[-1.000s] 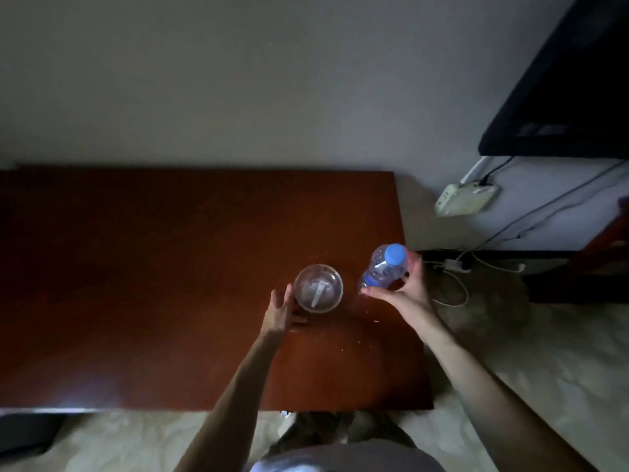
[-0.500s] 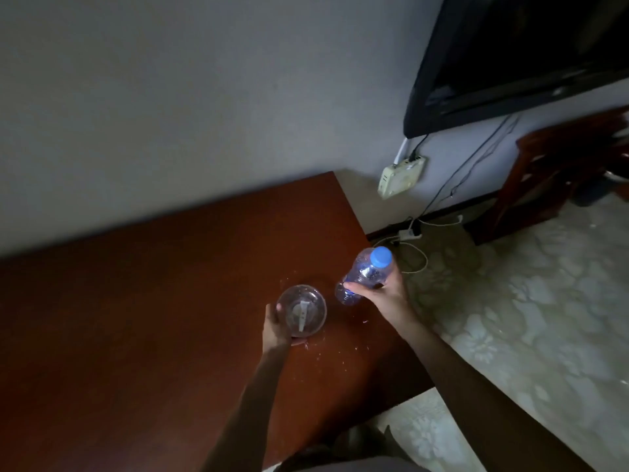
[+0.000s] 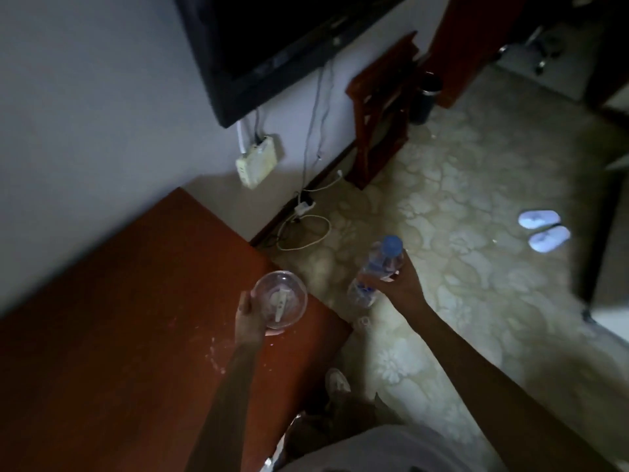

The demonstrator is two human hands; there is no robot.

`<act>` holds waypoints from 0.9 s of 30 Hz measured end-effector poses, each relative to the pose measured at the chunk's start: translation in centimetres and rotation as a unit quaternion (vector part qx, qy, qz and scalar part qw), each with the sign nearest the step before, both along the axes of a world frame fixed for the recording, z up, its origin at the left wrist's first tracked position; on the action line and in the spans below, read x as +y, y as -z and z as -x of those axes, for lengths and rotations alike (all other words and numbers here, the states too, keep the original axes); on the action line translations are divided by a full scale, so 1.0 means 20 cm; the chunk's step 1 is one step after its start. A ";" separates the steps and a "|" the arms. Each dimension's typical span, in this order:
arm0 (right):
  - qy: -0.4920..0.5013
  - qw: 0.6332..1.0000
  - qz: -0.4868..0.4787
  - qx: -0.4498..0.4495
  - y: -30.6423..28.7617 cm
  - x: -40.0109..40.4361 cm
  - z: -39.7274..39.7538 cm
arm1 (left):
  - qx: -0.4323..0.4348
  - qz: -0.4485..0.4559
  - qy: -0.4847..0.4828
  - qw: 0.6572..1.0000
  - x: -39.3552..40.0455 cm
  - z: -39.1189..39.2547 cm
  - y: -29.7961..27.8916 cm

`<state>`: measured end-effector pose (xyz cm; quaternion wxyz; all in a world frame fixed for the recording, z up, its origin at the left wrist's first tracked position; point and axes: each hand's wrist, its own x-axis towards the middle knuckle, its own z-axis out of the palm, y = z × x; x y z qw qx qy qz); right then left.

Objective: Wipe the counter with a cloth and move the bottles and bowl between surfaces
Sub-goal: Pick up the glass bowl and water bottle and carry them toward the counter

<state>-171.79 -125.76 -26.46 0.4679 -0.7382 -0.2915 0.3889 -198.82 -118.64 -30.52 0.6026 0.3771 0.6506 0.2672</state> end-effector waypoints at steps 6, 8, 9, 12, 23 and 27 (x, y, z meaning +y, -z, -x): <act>0.131 0.991 -0.015 -0.026 0.03 -0.37 -0.52 | -0.019 0.019 0.082 0.996 -0.03 -0.64 -0.11; 0.165 0.986 -0.006 -0.029 0.03 -0.48 -0.70 | -0.014 0.045 0.137 0.989 -0.07 -0.90 -0.16; 0.184 0.982 -0.009 -0.029 0.04 -0.53 -0.80 | -0.012 0.047 0.168 0.985 -0.10 -1.04 -0.17; 0.233 0.971 -0.014 -0.043 0.04 -0.67 -1.15 | -0.004 0.051 0.222 0.974 -0.15 -1.48 -0.19; 0.337 0.936 -0.078 -0.060 -0.08 -0.89 -2.46 | -0.041 0.031 0.344 0.938 -0.20 -2.99 -0.37; 0.355 0.930 -0.084 -0.047 -0.03 -0.75 -2.78 | -0.017 0.021 0.373 0.928 -0.04 -3.41 -0.36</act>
